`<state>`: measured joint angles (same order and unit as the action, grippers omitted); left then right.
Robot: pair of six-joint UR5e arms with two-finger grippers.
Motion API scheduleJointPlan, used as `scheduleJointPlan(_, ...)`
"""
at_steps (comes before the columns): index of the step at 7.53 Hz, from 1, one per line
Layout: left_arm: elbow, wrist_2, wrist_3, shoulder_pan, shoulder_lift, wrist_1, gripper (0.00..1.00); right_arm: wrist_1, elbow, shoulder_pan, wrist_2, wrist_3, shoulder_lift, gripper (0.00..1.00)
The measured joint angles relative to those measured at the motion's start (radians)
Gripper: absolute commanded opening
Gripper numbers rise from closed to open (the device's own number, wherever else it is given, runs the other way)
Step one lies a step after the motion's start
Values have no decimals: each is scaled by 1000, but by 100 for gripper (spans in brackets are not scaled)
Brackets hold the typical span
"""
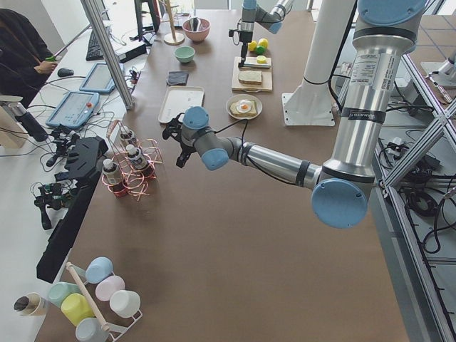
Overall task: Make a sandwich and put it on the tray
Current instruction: 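Move the right gripper over the bread slice on the cutting board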
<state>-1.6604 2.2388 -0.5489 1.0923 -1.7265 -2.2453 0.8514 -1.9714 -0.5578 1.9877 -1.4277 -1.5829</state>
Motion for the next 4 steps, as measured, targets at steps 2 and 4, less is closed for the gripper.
scheduleJointPlan(2, 0, 0, 0, 0, 4, 0, 98, 0, 1, 38, -12, -1, -12, 79)
scheduleJointPlan(4, 2, -1, 0, 0, 6, 0, 98, 0, 3, 60, -16, 5, -30, 79)
